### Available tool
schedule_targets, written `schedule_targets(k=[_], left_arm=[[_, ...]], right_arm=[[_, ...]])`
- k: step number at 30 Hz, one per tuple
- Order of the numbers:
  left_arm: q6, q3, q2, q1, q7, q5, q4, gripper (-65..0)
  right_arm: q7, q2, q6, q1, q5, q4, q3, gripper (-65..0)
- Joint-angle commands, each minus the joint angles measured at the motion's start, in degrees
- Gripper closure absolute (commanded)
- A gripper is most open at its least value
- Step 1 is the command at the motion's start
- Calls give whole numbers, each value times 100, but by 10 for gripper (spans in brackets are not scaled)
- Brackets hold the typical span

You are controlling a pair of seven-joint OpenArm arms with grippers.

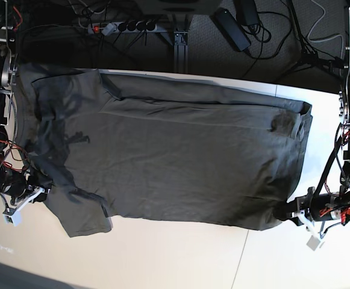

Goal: Fold the T-shirt properly
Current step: 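Lift the hem corners and fold them over toward the collar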

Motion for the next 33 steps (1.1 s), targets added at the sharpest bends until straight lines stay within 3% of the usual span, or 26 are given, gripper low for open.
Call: schedule_targets(k=[1,8,16,27,33], left_arm=[[-119,-26,-90,-188,24,-264,92,0],[-119,-26,-398,-72,334,-778,94,0],[-119,-26,-680,334,822,-1611,114,0],[-119,-26,-1113,940,990,-1912,885,0],[-119,-26,-1169,1440,988,-1917,1187,0]], right_arm=[[52,162,391,17,103,225,28,0],[-42,398,391,-975,203,1106,122,0],[-129,481,396,-1836,428,1733,822,0],[-201,855,433,-2782,522,2448,1108,0],[-201,852,433,-2892,466,2476,1110,0]])
